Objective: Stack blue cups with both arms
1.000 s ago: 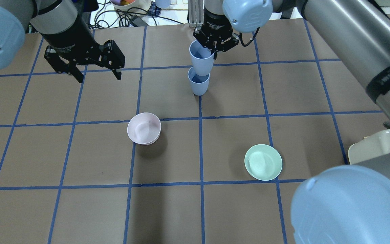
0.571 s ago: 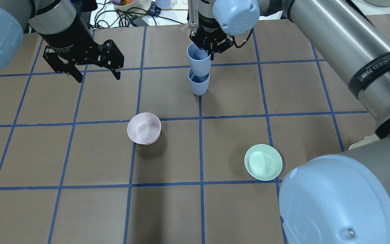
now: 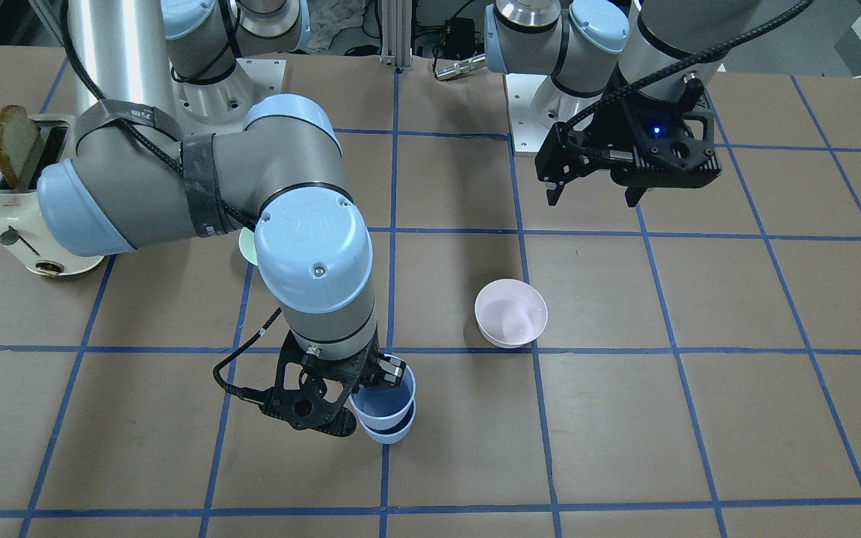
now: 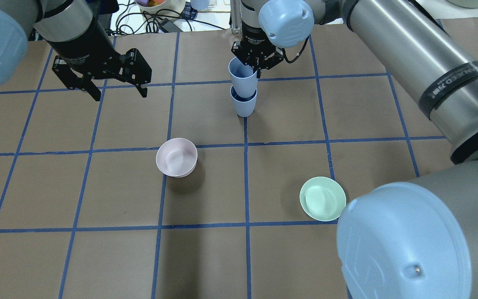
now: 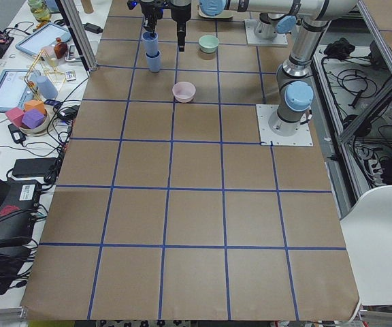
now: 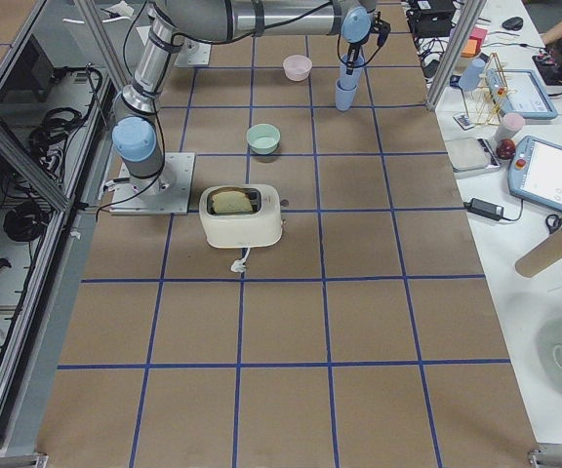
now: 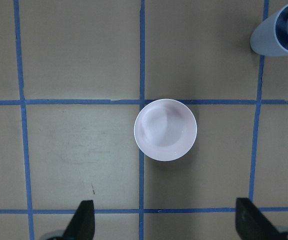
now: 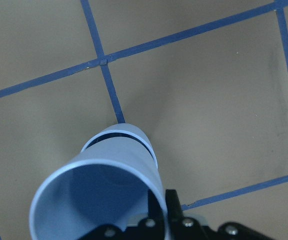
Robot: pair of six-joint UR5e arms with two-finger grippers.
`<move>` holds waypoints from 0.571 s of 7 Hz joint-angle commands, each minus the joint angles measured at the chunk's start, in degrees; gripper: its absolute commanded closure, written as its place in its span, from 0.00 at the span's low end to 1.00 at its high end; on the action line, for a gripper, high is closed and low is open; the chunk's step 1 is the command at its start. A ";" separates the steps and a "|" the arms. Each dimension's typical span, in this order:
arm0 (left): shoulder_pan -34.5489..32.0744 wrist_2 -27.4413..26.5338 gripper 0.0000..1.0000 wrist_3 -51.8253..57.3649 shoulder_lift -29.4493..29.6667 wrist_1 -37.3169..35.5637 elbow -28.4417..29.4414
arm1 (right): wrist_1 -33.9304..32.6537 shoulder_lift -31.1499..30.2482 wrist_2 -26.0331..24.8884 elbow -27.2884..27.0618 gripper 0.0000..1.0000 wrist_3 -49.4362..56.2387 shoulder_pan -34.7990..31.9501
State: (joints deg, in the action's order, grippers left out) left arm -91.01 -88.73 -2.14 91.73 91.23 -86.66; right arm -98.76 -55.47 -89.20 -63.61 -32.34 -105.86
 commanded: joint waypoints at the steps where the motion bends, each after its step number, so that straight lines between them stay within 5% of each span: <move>1: 0.05 -0.04 0.00 -0.06 0.03 0.00 0.00 | -0.20 0.71 -0.09 -0.11 0.26 -0.09 0.04; 2: 0.05 -0.04 0.00 -0.06 0.03 0.00 0.00 | -0.81 0.89 -0.10 -0.02 0.00 0.17 0.04; 4: -0.04 -0.04 0.00 -0.06 0.03 0.00 0.00 | 0.40 -0.07 -0.44 2.86 0.00 2.62 2.92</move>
State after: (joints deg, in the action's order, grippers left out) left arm -91.02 -88.77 -2.19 91.76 91.23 -86.66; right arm -99.15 -55.04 -89.34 -62.77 -31.39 -104.79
